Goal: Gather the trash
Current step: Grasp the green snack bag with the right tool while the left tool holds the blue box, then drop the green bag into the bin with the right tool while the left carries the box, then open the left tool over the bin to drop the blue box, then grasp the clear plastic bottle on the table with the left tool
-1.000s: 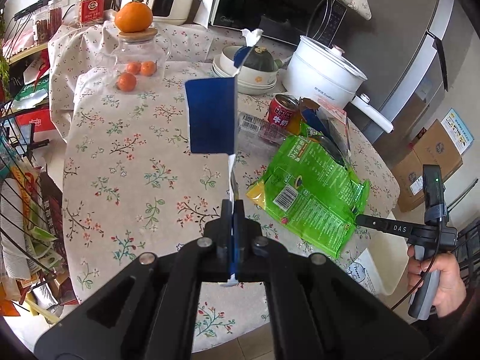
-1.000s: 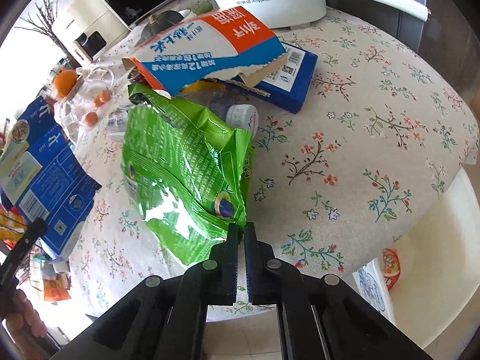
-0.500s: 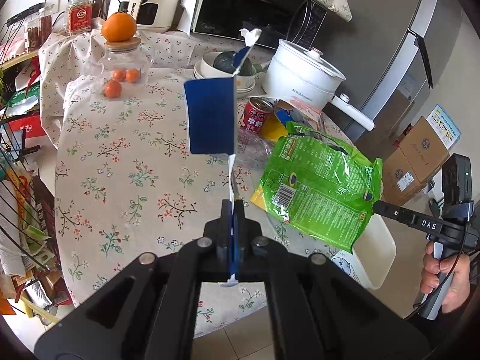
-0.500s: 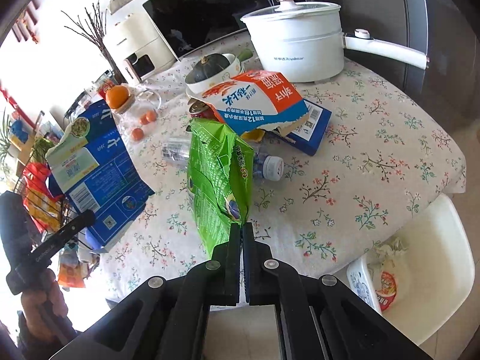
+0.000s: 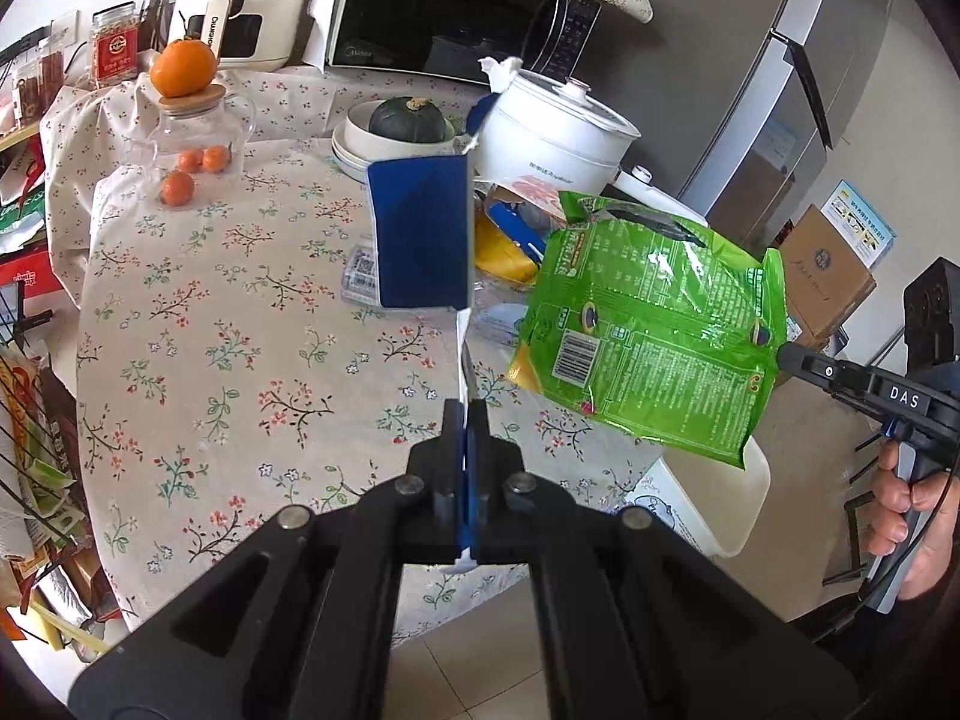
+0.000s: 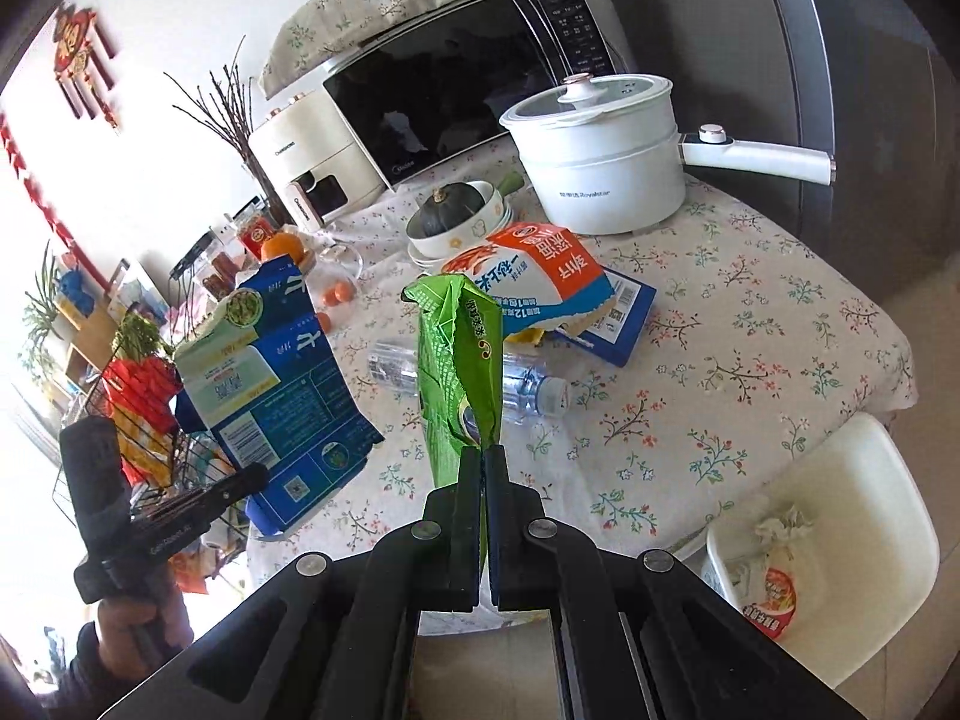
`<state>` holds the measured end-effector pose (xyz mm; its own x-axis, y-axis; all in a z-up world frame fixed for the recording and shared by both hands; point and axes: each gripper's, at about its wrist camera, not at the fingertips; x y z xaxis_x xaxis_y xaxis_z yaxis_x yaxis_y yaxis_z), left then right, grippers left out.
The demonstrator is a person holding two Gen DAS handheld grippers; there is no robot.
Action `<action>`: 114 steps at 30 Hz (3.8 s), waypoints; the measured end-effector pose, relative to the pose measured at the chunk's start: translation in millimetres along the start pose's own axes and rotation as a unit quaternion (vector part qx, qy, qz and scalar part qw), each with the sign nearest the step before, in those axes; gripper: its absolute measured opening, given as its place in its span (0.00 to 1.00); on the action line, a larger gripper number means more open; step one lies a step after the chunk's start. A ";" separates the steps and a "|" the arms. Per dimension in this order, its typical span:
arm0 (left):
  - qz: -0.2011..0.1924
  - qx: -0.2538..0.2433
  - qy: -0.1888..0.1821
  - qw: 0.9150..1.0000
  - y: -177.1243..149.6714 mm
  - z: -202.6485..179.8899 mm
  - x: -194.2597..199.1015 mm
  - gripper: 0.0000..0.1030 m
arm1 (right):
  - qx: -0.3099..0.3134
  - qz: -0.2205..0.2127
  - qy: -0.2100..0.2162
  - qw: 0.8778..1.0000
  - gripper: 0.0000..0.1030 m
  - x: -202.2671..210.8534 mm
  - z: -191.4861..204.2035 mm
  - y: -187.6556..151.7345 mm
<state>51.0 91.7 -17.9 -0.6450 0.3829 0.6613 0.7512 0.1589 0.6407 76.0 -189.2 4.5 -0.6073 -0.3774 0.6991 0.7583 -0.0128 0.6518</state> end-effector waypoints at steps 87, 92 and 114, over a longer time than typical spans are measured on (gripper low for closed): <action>0.058 0.005 0.104 0.993 53.9 -45.1 -115.4 0.92 | -0.115 0.048 -0.221 0.967 0.78 -7.3 -129.4 -5.9; 0.054 0.103 0.125 0.985 84.1 -10.7 -141.0 0.92 | -0.107 0.049 -0.203 0.972 0.78 -35.4 -106.4 12.1; 0.113 0.106 0.158 0.975 78.4 25.1 -196.7 0.68 | -0.080 0.063 -0.197 0.975 0.78 -69.6 -88.6 29.5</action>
<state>240.3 51.7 -107.6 -0.4460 0.1357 0.8847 0.8695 0.3001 0.3924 161.7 -245.4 -51.0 -0.5271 -0.0008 0.8498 0.8407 -0.1465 0.5213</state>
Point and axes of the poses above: each gripper's, at about its wrist camera, not at the fingertips, and x roughly against the way its jaws point, z to its left, y to its top, and after that the axes turned 7 degrees about -y, right-handed
